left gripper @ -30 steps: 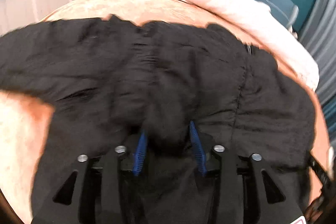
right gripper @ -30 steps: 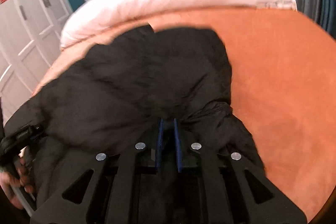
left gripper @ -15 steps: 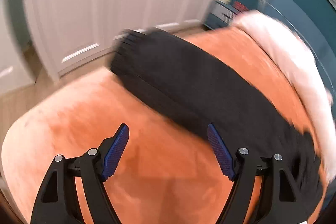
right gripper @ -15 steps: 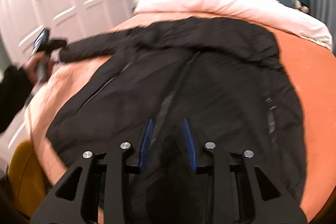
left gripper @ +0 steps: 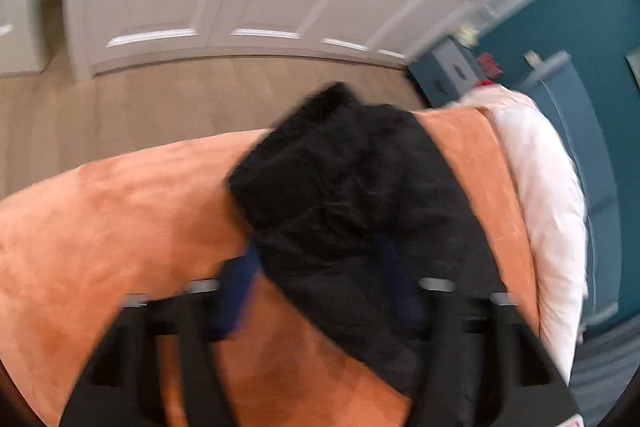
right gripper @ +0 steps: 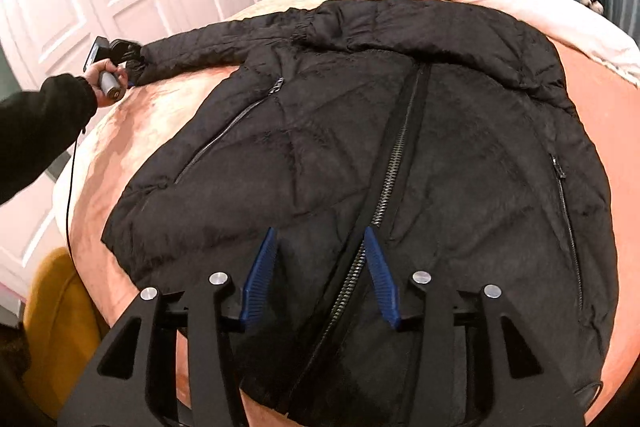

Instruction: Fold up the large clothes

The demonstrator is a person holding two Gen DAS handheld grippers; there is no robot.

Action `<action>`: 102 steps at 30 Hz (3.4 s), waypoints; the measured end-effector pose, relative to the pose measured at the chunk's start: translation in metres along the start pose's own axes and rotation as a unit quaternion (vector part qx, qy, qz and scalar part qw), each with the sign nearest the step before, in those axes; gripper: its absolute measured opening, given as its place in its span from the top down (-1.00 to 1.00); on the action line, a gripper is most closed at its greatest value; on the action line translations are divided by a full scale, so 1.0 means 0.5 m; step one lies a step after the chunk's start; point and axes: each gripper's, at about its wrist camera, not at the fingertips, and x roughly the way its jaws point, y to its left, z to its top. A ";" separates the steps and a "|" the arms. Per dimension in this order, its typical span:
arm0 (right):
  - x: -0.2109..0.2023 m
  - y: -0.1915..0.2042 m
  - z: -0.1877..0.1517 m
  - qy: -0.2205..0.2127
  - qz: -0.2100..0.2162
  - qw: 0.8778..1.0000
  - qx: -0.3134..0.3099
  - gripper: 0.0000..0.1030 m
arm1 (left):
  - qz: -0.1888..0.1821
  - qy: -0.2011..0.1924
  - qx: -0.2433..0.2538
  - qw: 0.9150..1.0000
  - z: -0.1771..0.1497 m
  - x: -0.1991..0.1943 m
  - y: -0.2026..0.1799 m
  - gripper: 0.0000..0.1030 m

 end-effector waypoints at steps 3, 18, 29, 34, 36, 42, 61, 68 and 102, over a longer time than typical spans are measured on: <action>0.002 -0.007 -0.001 -0.003 -0.001 1.000 0.012 0.12 | -0.022 -0.027 0.035 0.999 0.002 -0.044 -0.064 0.71; -0.052 -0.075 -0.013 -0.057 0.007 0.996 0.064 0.11 | -0.287 -0.043 0.419 0.860 -0.495 -0.409 -0.698 0.84; -0.124 -0.235 -0.051 -0.086 -0.043 0.987 0.127 -0.10 | -0.115 0.095 0.557 0.817 -1.009 -0.180 -0.669 0.70; -0.124 -0.311 0.027 -0.129 -0.055 0.981 0.132 -0.31 | -0.160 0.117 0.485 0.852 -0.881 -0.247 -0.585 0.58; -0.105 -0.340 0.082 -0.140 -0.045 0.979 0.141 -0.42 | -0.174 0.109 0.448 0.870 -0.802 -0.276 -0.545 0.28; -0.045 -0.344 0.175 -0.149 -0.008 0.973 0.178 -0.42 | -0.156 0.085 0.429 0.886 -0.761 -0.271 -0.533 -0.06; 0.092 -0.167 0.262 -0.082 0.093 0.984 0.130 -0.65 | -0.118 0.051 0.408 0.904 -0.703 -0.355 -0.297 -0.32; 0.237 -0.157 0.351 -0.061 0.108 0.977 0.173 0.02 | -0.036 0.003 0.368 0.929 -0.561 -0.316 -0.257 -0.32; 0.006 -0.412 0.387 -0.254 -0.087 0.957 0.110 0.52 | -0.038 -0.001 0.382 0.923 -0.659 -0.099 -0.552 -0.23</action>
